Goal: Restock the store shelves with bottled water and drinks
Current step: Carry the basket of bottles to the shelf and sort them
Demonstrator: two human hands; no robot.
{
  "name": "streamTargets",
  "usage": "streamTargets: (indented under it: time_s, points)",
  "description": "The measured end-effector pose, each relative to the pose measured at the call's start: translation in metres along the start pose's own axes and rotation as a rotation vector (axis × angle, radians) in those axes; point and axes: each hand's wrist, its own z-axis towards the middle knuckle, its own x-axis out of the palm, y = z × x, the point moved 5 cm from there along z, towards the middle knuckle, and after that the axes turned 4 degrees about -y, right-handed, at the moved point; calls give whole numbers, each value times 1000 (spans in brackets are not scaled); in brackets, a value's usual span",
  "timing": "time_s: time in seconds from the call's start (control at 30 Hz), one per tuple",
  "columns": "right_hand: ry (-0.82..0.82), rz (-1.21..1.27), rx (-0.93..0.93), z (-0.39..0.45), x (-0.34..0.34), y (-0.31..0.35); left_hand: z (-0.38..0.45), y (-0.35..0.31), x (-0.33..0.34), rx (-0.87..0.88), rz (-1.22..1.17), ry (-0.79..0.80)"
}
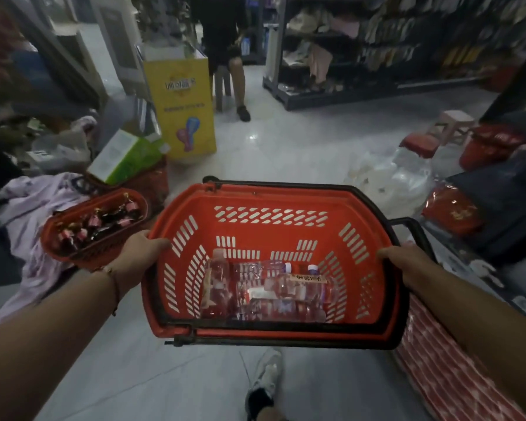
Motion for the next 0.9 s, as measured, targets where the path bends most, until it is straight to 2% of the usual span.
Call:
streamTargets:
  time_s: [0.13,0.33,0.53,0.7,0.9]
  points:
    - [31,-37,48,98,40,45,78,-36,41,-62,31,-1]
    - [53,-26,42,183,74,126,170,-100,77,-107,-26,-1]
    - [50,35,64,272,91,198,262,-213,122,19,-32,-31]
    - [7,59,104,359,123,244,372,-267,168,20,-8,19]
    - [-73,65,163,489,197,304,527,-329,237,-27,16,84]
